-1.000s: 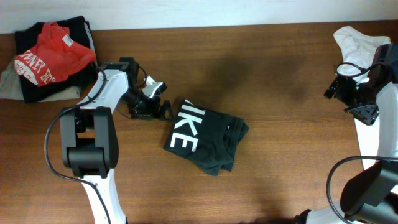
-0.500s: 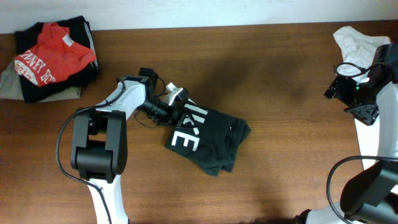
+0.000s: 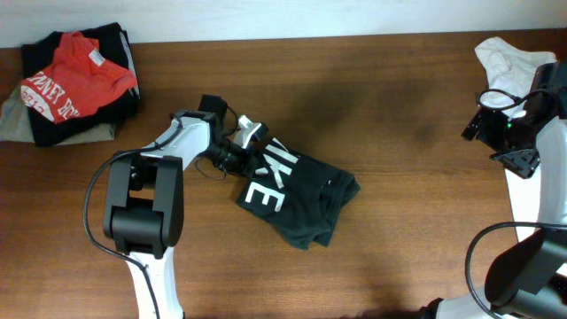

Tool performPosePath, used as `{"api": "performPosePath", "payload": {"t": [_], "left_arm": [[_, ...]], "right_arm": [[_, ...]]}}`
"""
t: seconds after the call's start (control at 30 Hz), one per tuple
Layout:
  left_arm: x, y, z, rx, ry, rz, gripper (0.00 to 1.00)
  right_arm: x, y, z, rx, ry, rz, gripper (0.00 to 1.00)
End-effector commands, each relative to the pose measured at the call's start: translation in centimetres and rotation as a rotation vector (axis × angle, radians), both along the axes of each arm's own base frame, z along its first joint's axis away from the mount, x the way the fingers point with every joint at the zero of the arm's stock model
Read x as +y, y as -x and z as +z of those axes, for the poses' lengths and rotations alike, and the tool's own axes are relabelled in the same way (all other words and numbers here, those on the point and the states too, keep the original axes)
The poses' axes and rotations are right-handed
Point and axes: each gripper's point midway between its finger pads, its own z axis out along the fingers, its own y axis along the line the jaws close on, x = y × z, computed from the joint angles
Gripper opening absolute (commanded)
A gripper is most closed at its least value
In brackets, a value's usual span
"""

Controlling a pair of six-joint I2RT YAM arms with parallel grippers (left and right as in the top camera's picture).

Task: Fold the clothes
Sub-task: 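Grasp the folded shirt's top edge with the left gripper, then carry the folded shirt with the left gripper onto the left pile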

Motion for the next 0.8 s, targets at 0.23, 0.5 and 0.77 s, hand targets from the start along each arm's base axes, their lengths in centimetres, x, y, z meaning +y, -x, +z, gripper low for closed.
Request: {"api": "performPosePath", "payload": {"t": [0.23,0.5,0.77], "left_arm": [[0.7,0.4,-2.4,0.029,-0.052,0.006,0.08],[5.8,-3.8,-2.1,-0.015,-0.23,0.16,0.01],[12.3,-6.4,-2.0,-0.067,-0.422,0.261,0.01]], "right_arm": [[-0.4,0.1,0.2,0.002,0.019,-0.01,0.99],[-0.4,0.1,0.2,0.002,0.019,-0.01,0.99],[-0.4,0.1,0.2,0.002,0.019,-0.01,0.99]]}}
